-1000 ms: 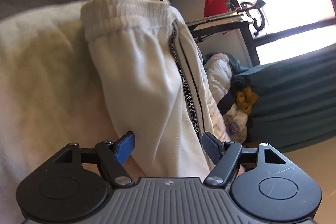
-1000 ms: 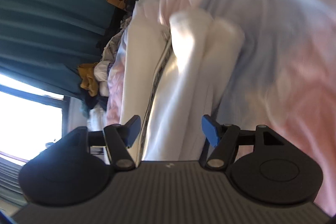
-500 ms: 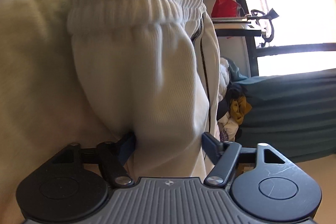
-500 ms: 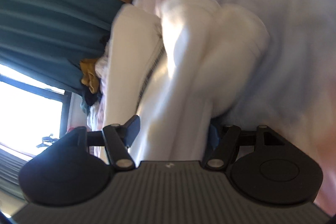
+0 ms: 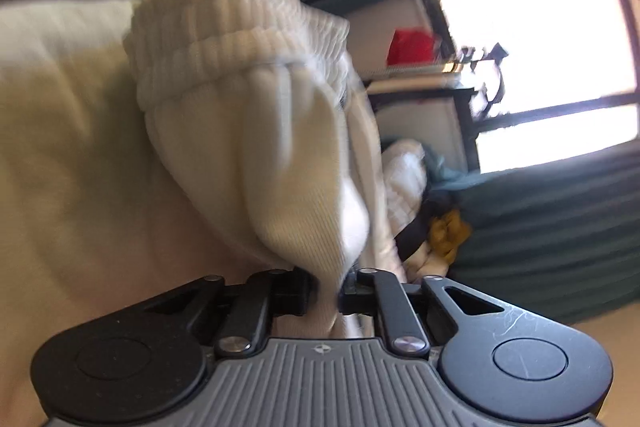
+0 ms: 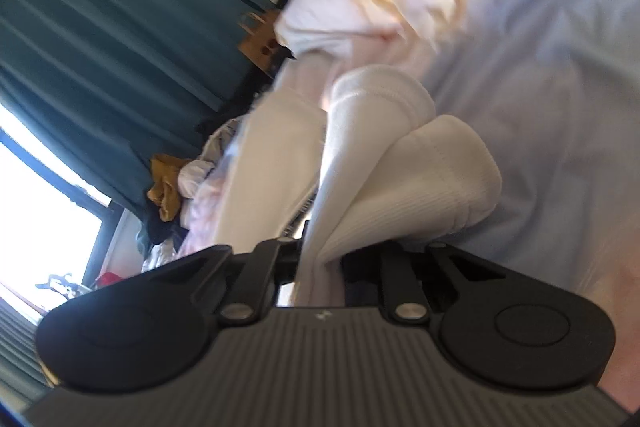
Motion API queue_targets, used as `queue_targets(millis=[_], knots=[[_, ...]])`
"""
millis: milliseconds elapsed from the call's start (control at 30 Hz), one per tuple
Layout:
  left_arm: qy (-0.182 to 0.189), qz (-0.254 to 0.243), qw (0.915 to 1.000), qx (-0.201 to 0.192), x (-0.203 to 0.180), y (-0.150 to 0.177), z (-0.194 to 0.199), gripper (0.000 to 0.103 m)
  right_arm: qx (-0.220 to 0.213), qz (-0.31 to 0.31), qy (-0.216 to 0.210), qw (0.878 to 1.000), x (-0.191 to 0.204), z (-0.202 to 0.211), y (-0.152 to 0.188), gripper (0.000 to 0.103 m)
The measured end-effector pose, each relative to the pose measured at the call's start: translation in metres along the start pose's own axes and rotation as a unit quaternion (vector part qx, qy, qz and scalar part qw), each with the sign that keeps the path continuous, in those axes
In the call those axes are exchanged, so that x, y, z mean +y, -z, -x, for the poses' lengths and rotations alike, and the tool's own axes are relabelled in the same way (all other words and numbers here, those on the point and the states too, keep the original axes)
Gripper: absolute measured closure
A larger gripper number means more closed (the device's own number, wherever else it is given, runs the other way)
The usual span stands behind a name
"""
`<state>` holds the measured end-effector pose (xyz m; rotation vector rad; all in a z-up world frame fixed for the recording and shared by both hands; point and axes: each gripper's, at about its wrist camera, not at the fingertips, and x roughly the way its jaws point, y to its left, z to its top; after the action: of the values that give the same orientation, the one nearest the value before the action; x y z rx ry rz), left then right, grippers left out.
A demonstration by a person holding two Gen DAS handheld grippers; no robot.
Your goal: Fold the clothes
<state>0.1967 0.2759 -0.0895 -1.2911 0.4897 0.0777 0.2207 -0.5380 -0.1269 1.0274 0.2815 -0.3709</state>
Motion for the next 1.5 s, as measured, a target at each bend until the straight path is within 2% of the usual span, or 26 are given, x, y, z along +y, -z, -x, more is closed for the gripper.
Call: queue_targets(millis=[67,200,300,400,467,533,567,600,633,700,833,867,967,1033,1100,1167,1267,1400,1500], knots=[[0.013,-0.015,0.9998,-0.005,-0.006,0.001,0.017,0.094,0.000,0.012,-0.007,1.000,0.004,0.012,-0.003,0.089],[0.005,-0.030,0.9994,-0.012,0.005,0.003,0.042,0.094,0.002,0.004,-0.016,1.000,0.000,0.038,-0.011,0.089],[-0.006,-0.012,0.9999,0.000,0.016,0.002,0.053,0.094,-0.002,-0.026,-0.015,1.000,-0.009,0.062,-0.019,0.090],[-0.040,-0.035,0.9985,0.012,0.018,-0.001,0.059,0.093,0.004,-0.054,0.010,0.998,-0.024,0.076,-0.022,0.090],[-0.066,-0.032,0.9970,0.025,0.025,-0.002,0.067,0.091,0.026,-0.057,0.038,0.997,-0.037,0.071,-0.020,0.090],[-0.080,-0.033,0.9957,0.035,0.029,0.002,0.071,0.085,0.048,-0.053,0.061,0.996,-0.051,0.060,-0.016,0.090],[-0.085,-0.036,0.9951,0.035,0.029,0.004,0.076,0.078,0.058,-0.053,0.068,0.995,-0.057,0.055,-0.015,0.090],[-0.090,-0.040,0.9945,0.035,0.028,0.004,0.081,0.077,0.060,-0.059,0.067,0.994,-0.060,0.053,-0.015,0.090],[-0.088,-0.049,0.9945,0.030,0.024,0.006,0.087,0.077,0.060,-0.058,0.064,0.994,-0.061,0.052,-0.014,0.090],[-0.080,-0.074,0.9938,0.019,0.010,0.012,0.102,0.070,0.061,-0.055,0.064,0.995,-0.063,0.050,-0.012,0.090],[-0.073,-0.168,0.9830,0.012,-0.029,0.051,0.123,0.066,0.065,-0.073,0.057,0.994,-0.069,0.049,-0.010,0.089],[-0.076,-0.193,0.9781,0.009,-0.045,0.061,0.117,0.066,0.066,-0.079,0.054,0.993,-0.071,0.049,-0.010,0.089],[-0.093,-0.280,0.9555,-0.004,-0.076,0.102,0.116,0.066,0.067,-0.080,0.047,0.993,-0.071,0.050,-0.010,0.089],[-0.093,-0.320,0.9428,-0.007,-0.083,0.128,0.120,0.063,0.065,-0.088,0.043,0.993,-0.073,0.052,-0.010,0.089],[-0.093,-0.349,0.9324,0.010,-0.092,0.150,0.104,0.062,0.063,-0.095,0.038,0.993,-0.075,0.052,-0.009,0.089],[-0.103,-0.392,0.9138,0.026,-0.102,0.172,0.077,0.063,0.060,-0.105,0.031,0.992,-0.077,0.051,-0.010,0.089],[-0.110,-0.465,0.8768,0.053,-0.114,0.213,0.041,0.064,0.056,-0.128,0.013,0.990,-0.082,0.051,-0.010,0.089],[-0.121,-0.517,0.8434,0.083,-0.108,0.248,-0.003,0.064,0.051,-0.154,-0.009,0.987,-0.088,0.051,-0.010,0.086],[-0.137,-0.539,0.8261,0.091,-0.094,0.260,-0.019,0.060,0.048,-0.175,-0.014,0.983,-0.094,0.046,-0.011,0.080]])
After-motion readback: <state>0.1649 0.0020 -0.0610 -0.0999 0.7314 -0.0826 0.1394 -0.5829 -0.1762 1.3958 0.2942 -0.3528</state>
